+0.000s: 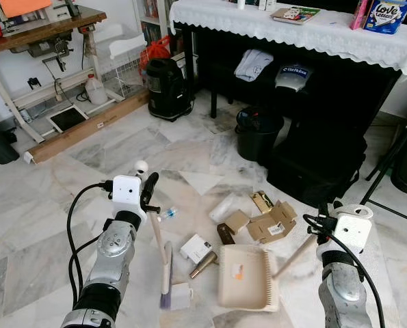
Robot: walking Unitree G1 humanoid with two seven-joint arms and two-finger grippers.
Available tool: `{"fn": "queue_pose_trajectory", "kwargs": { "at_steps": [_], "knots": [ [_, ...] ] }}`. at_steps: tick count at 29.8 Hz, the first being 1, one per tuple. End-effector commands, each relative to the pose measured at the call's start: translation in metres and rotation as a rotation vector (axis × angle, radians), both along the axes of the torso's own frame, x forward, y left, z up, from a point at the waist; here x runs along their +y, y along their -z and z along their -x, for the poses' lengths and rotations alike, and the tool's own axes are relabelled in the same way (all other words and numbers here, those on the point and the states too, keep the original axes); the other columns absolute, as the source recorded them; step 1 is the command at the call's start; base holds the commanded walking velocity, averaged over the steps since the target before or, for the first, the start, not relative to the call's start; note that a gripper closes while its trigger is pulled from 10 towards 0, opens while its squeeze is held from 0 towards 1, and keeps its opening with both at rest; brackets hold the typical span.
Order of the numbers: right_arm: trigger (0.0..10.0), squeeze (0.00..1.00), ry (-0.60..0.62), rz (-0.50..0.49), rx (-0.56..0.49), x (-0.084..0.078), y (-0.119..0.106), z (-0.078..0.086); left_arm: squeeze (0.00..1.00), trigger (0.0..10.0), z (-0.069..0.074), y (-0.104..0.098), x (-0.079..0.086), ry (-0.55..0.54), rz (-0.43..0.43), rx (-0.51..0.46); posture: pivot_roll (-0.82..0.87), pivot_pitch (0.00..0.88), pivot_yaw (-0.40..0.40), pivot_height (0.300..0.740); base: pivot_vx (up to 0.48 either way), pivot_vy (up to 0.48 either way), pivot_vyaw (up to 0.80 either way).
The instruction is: Sweep floor
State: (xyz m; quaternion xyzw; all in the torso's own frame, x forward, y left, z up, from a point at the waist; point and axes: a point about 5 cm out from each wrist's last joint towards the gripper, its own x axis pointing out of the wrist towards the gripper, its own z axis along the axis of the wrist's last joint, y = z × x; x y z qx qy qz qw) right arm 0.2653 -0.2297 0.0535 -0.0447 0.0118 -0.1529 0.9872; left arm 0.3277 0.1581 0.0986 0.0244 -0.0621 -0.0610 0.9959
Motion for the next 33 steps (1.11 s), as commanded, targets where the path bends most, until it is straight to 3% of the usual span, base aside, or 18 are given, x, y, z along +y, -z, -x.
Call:
{"fn": "queue_pose_trajectory", "kwargs": {
  "at_steps": [1, 8, 18, 33],
  "knots": [
    [10.0, 0.00, 0.020, 0.035, -0.031, -0.002, -0.003, 0.000, 0.00, 10.0, -0.003, -0.010, 0.000, 0.002, -0.004, -0.054, -0.12, 0.000, 0.040, 0.740, 0.000, 0.000, 0.00],
    [10.0, 0.00, 0.073, 0.073, -0.009, -0.004, 0.007, 0.006, 0.00, 10.0, -0.002, -0.009, 0.000, 0.005, -0.004, -0.053, -0.12, 0.000, 0.047, 0.740, 0.000, 0.000, 0.00],
    [10.0, 0.00, 0.066, 0.086, 0.023, 0.002, 0.020, 0.010, 0.00, 10.0, -0.002, 0.002, -0.014, 0.107, 0.010, 0.021, -0.12, 0.000, 0.055, 0.740, 0.000, 0.000, 0.00],
    [10.0, 0.00, 0.073, 0.085, 0.036, 0.003, 0.026, 0.012, 0.00, 10.0, -0.004, 0.008, -0.026, 0.190, 0.022, 0.084, -0.12, 0.000, 0.060, 0.740, 0.000, 0.000, 0.00]
  ]
}}
